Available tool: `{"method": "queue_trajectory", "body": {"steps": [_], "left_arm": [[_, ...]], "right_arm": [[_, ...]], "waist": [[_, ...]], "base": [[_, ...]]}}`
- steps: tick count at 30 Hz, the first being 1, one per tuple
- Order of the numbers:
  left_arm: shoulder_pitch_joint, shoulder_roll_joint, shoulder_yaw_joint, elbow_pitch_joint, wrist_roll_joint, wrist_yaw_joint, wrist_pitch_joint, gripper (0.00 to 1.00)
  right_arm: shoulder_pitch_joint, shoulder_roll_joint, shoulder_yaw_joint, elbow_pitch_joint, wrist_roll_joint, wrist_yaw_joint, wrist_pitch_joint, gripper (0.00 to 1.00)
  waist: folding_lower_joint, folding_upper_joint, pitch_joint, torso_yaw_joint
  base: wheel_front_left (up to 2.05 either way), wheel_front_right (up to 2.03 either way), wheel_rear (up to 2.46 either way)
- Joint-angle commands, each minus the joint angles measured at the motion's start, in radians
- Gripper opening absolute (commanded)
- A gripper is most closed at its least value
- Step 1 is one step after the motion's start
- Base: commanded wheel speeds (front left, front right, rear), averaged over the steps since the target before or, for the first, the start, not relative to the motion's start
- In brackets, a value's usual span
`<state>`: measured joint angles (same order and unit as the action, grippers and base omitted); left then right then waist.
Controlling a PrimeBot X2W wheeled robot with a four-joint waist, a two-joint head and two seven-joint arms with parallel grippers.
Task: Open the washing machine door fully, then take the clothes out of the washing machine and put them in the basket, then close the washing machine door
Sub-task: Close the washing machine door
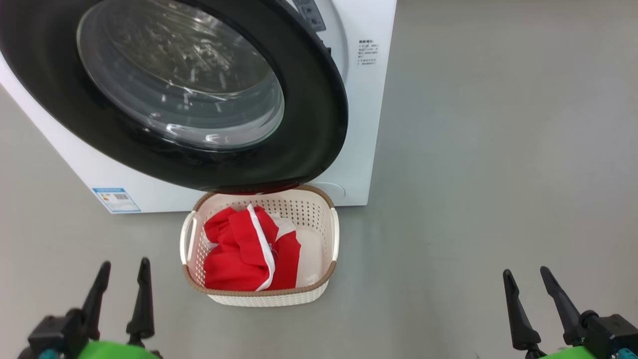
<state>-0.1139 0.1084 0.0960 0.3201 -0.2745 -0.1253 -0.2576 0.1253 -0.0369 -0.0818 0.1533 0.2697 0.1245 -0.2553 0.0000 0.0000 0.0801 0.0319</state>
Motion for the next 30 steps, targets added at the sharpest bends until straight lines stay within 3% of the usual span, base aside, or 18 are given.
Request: {"method": "queue_trajectory", "body": {"steps": [1,14,30], "left_arm": [[0.007,0.012,0.04,-0.037,0.011,-0.005,-0.004,1.0],[0.131,-0.02,0.096,-0.12,0.031,-0.005,-0.004,1.0],[0.139,-0.032,0.098,-0.13,0.045,-0.005,-0.004,1.0]], "right_arm": [[-0.004,-0.013,0.019,-0.028,-0.013,0.006,-0.006,1.0],[0.039,-0.013,0.006,-0.039,-0.008,0.006,-0.006,1.0],[0.027,-0.013,0.012,-0.039,-0.016,0.006,-0.006,1.0]], "waist": [[0.0,0.0,-0.007,0.001],[0.0,0.0,-0.023,-0.004],[0.0,0.0,-0.022,-0.002]], "base": [[0.0,0.0,0.0],[0.0,0.0,0.0],[0.0,0.0,0.0]]}}
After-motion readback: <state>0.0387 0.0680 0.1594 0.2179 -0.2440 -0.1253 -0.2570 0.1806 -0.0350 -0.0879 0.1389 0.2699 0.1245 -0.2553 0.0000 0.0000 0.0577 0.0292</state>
